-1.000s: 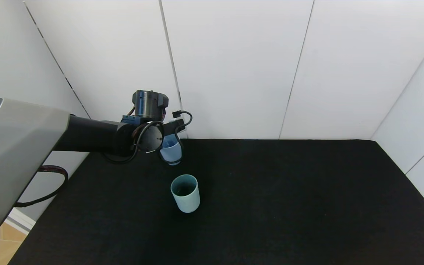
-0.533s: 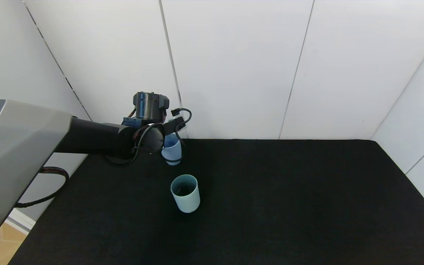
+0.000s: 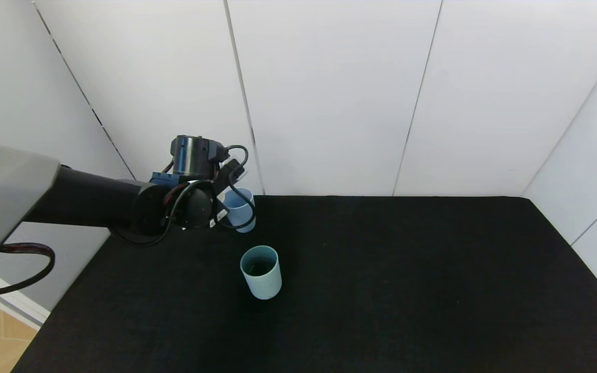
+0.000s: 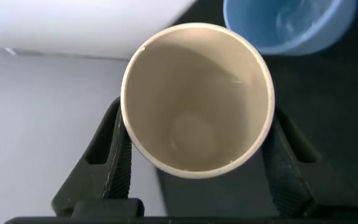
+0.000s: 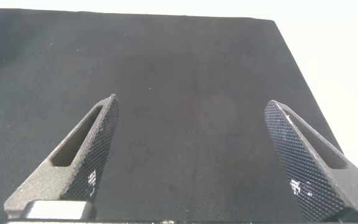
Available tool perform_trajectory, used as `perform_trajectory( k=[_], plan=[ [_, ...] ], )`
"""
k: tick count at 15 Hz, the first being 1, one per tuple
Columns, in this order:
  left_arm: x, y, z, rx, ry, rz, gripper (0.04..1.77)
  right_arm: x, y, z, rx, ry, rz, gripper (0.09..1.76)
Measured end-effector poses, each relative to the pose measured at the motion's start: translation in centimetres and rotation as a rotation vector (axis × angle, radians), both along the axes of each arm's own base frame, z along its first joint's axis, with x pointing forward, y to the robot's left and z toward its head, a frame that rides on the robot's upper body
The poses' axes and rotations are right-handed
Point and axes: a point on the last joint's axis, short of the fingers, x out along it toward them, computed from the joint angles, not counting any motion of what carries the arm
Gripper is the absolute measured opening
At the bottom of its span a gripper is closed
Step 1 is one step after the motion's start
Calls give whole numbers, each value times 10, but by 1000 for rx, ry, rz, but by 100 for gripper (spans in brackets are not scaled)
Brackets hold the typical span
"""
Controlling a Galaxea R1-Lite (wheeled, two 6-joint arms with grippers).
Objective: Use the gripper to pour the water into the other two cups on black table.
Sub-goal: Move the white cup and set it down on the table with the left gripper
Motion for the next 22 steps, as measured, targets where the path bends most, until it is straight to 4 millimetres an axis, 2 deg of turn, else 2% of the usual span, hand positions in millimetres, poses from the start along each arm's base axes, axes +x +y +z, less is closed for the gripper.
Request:
perform_trajectory(
  k=[5,9,11,17,22],
  plan=[
    [-46,11,9,-345,-134,120,122,0,0,0,0,0,0,171],
    [-76,19,3,-541,-154,165,122,0,0,0,0,0,-1,171],
    [-85,21,2,-649,-187,151,122,0,0,0,0,0,0,171],
    [-103,27,-4,-763,-320,71,122,0,0,0,0,0,-1,171],
    [-109,31,-23,-792,-287,68,122,0,0,0,0,0,-1,171]
  ],
)
